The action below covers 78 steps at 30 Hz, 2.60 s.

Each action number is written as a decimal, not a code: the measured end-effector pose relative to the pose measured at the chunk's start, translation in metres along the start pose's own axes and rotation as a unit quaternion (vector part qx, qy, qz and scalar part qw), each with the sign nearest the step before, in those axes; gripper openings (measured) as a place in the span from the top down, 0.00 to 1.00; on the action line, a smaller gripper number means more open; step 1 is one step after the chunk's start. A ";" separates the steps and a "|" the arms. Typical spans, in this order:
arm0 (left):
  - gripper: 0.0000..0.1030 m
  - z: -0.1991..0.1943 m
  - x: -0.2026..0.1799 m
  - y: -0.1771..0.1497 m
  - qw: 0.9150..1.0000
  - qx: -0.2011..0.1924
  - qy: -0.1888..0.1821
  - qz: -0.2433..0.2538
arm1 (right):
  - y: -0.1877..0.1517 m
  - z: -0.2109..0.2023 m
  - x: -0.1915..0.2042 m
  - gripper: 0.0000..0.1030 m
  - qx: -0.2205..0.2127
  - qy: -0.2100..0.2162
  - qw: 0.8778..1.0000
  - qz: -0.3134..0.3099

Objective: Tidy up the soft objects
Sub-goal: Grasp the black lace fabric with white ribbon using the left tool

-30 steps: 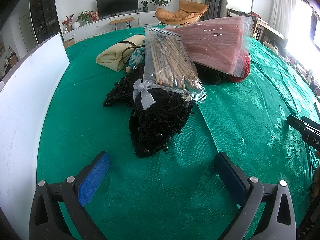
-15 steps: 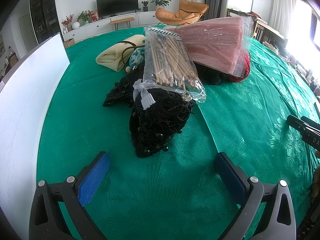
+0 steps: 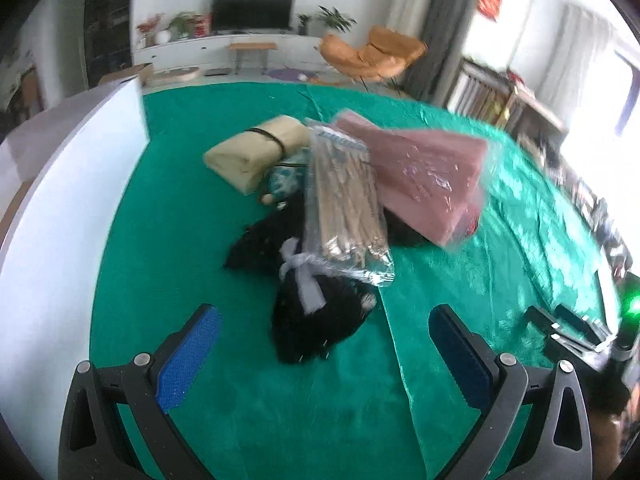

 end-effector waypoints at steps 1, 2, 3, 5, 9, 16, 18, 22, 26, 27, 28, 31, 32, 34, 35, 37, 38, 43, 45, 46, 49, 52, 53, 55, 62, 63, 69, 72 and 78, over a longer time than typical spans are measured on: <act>0.00 0.009 -0.005 0.001 0.999 0.009 0.018 0.027 | 0.000 0.000 0.000 0.25 0.000 0.000 1.000 0.000; 0.01 0.018 -0.008 0.002 0.998 0.015 0.038 0.052 | 0.000 0.000 0.000 0.25 0.000 0.000 1.000 0.000; 0.02 0.025 -0.010 0.002 0.996 0.021 0.052 0.066 | 0.000 0.000 0.000 0.25 0.000 0.000 1.000 0.000; 0.37 0.035 -0.010 0.001 0.995 0.031 0.062 0.071 | 0.000 0.000 0.000 0.25 0.000 0.000 1.000 0.000; 0.66 0.030 0.001 -0.004 0.996 0.041 0.056 0.051 | 0.000 0.000 0.000 0.25 0.000 0.000 1.000 0.000; 0.56 -0.019 0.014 -0.063 0.994 0.074 0.045 0.068 | 0.001 0.001 0.000 0.25 0.000 0.000 1.000 0.000; 0.36 -0.028 0.016 -0.073 0.995 0.075 0.032 0.060 | 0.000 0.000 0.000 0.25 0.000 0.000 1.000 0.000; 0.10 -0.035 0.011 -0.067 0.998 0.043 0.024 0.050 | 0.001 0.001 0.000 0.25 0.000 0.001 1.000 0.000; 0.10 -0.013 0.011 -0.051 0.996 0.057 0.041 0.049 | 0.001 0.001 0.000 0.25 0.000 0.001 1.000 0.000; 0.10 -0.004 0.013 -0.049 0.995 0.066 0.056 0.045 | 0.000 0.001 -0.001 0.25 0.000 0.001 1.000 0.000; 0.11 0.002 0.016 -0.049 0.994 0.073 0.067 0.041 | 0.000 0.001 -0.001 0.25 0.000 0.001 1.000 0.000; 0.23 0.010 0.033 -0.049 0.992 0.072 0.102 0.013 | 0.001 0.001 0.000 0.25 0.000 0.001 1.000 0.000; 0.23 0.012 0.042 -0.048 0.992 0.067 0.108 -0.007 | 0.001 0.001 0.000 0.25 0.000 0.001 1.000 0.000; 0.23 0.013 0.057 -0.046 0.992 0.059 0.107 -0.040 | 0.001 0.001 -0.001 0.25 0.000 0.001 1.000 -0.001; 0.23 0.013 0.062 -0.043 0.992 0.050 0.107 -0.053 | 0.001 0.001 0.000 0.25 0.000 0.001 1.000 -0.001; 0.20 0.014 0.064 -0.040 0.992 0.041 0.103 -0.061 | 0.001 0.001 0.000 0.25 0.000 0.001 1.000 -0.001; 0.15 0.016 0.062 -0.041 0.992 0.040 0.102 -0.056 | 0.001 0.001 -0.001 0.25 0.000 0.001 1.000 -0.001; 0.03 0.020 0.054 -0.046 0.994 0.015 0.104 -0.030 | 0.001 0.001 0.000 0.25 0.000 0.001 1.000 0.000; 0.02 0.021 0.052 -0.046 0.994 0.015 0.105 -0.026 | 0.001 0.001 -0.001 0.25 0.000 0.001 1.000 -0.001; 0.00 0.022 0.052 -0.046 0.994 0.015 0.104 -0.025 | 0.001 0.001 0.000 0.25 0.000 0.001 1.000 -0.001; 0.00 0.022 0.051 -0.045 0.994 0.014 0.104 -0.024 | 0.001 0.001 0.000 0.25 0.000 0.001 1.000 -0.001; 0.00 0.023 0.052 -0.044 0.994 0.013 0.104 -0.025 | 0.001 0.001 -0.001 0.25 0.000 0.001 1.000 -0.001; 0.00 0.024 0.052 -0.044 0.994 0.013 0.104 -0.025 | 0.001 0.001 -0.001 0.25 0.000 0.001 1.000 -0.001; 0.00 0.022 0.050 -0.046 0.994 0.013 0.104 -0.025 | 0.001 0.001 0.000 0.25 0.000 0.001 1.000 -0.001; 0.00 0.022 0.051 -0.046 0.994 0.013 0.104 -0.025 | 0.001 0.001 -0.001 0.25 0.000 0.001 1.000 -0.001; 0.00 0.022 0.051 -0.046 0.994 0.013 0.104 -0.025 | 0.001 0.001 -0.001 0.25 0.000 0.001 1.000 -0.001; 0.00 0.023 0.051 -0.046 0.994 0.013 0.104 -0.025 | 0.001 0.001 -0.001 0.25 0.000 0.001 1.000 -0.001; 0.00 0.023 0.051 -0.046 0.994 0.013 0.104 -0.025 | 0.001 0.001 -0.001 0.25 0.000 0.002 1.000 -0.001; 0.00 0.023 0.051 -0.046 0.994 0.013 0.104 -0.025 | 0.001 0.002 -0.001 0.25 0.001 0.003 1.000 -0.002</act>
Point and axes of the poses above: each gripper's, at about its wrist camera, not at the fingertips, and z roughly the way its jaws point, x to its left, y to its top, the point moved 8 cm from there along z, roughly the way its jaws point
